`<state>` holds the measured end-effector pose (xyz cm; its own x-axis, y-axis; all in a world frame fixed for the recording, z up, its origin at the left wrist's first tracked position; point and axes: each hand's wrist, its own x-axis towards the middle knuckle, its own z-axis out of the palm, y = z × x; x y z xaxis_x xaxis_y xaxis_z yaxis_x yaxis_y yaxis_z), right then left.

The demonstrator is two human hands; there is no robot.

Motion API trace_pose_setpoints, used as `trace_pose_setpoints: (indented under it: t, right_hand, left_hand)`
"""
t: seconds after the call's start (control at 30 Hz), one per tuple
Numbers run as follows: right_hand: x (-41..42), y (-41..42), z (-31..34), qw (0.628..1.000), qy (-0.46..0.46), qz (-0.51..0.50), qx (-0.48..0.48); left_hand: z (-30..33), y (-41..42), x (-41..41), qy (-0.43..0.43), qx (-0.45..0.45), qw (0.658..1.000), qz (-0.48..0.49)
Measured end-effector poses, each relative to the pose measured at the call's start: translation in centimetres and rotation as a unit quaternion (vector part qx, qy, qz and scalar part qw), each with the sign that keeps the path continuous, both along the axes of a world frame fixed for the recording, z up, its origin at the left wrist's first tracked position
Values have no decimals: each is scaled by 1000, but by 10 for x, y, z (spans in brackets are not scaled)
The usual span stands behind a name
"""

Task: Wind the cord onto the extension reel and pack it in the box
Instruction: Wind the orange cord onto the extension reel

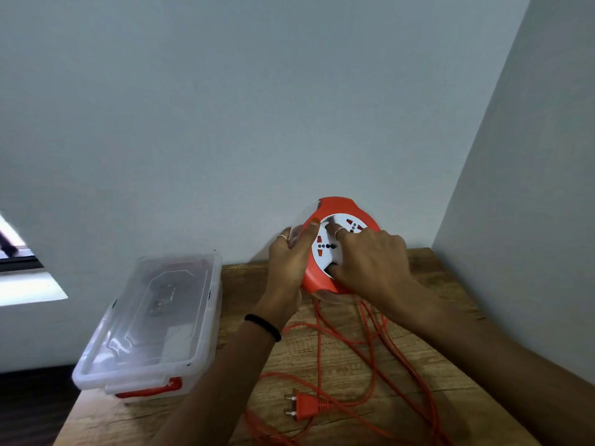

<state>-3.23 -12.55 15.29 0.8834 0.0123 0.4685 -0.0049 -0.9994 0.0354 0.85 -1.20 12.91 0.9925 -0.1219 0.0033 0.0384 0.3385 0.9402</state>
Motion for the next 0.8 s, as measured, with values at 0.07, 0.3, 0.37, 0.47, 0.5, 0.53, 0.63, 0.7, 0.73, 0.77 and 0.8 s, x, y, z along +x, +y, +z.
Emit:
trace_pose_setpoints:
  t: [0.07,0.3,0.37,0.47,0.5,0.53,0.63,0.7,0.73,0.77,0.8]
  right_hand:
    - [-3,2,0,1000,12,-4,5]
    - [2,12,-5,978,18,-89,187]
    - [3,10,-4,971,52,-80,220]
    - [-5,-7,11,967,138,2,215]
    - [-11,-14,18,971,136,34,193]
    - [-17,-21,23,979,112,60,157]
    - [-32,-34,31,991,37,131,-9]
    - [-34,-38,36,978,78,156,-110]
    - [-34,-37,39,971,104,160,-147]
    - [-34,-37,41,963,121,161,-177]
    - [-33,-36,42,957,131,164,-198]
  left_hand:
    - [-4,0,-1,-12,-6,1000,8]
    - [-11,-8,-8,-36,-41,997,54]
    - [-12,-7,-9,-39,-39,997,56]
    - [-13,1,-10,-16,-73,997,36]
    - [-11,5,-10,-4,-88,996,32]
    - [-9,8,-8,5,-97,995,30]
    - [-2,13,-4,1,-90,996,17]
    - [3,14,-4,-13,-69,998,4]
    - [5,13,-5,-19,-59,998,-5]
    - [7,13,-6,-23,-50,998,-14]
    - [8,12,-6,-28,-40,999,-23]
